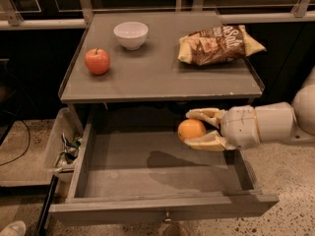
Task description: Place orange into top drawer
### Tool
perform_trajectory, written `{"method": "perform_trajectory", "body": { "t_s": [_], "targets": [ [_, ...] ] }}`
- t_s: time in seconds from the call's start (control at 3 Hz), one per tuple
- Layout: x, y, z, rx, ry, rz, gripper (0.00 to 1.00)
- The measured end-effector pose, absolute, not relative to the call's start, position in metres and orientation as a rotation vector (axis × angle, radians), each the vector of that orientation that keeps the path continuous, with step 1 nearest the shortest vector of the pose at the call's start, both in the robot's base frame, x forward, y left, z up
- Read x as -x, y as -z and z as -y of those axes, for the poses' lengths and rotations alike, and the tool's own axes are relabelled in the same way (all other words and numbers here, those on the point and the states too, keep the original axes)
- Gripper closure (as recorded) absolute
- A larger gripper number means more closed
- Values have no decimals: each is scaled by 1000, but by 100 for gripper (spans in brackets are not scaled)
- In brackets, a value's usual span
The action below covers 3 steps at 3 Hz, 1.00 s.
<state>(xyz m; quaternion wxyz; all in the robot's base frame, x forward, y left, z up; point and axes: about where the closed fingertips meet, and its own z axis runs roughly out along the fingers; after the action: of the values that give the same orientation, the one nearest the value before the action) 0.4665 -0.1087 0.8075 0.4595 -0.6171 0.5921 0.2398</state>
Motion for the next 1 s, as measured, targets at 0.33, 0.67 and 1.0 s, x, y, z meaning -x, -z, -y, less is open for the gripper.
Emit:
{"method": "perform_trajectory", "body": {
  "t_s": [0.33,0.67,1.0],
  "targets": [
    [-456,-763,107,1481,-655,-1525,100],
    [-468,-714,95,1470,-712,-1578,100],
    [-491,-684,81,1516,-709,-1597,100]
  ]
}}
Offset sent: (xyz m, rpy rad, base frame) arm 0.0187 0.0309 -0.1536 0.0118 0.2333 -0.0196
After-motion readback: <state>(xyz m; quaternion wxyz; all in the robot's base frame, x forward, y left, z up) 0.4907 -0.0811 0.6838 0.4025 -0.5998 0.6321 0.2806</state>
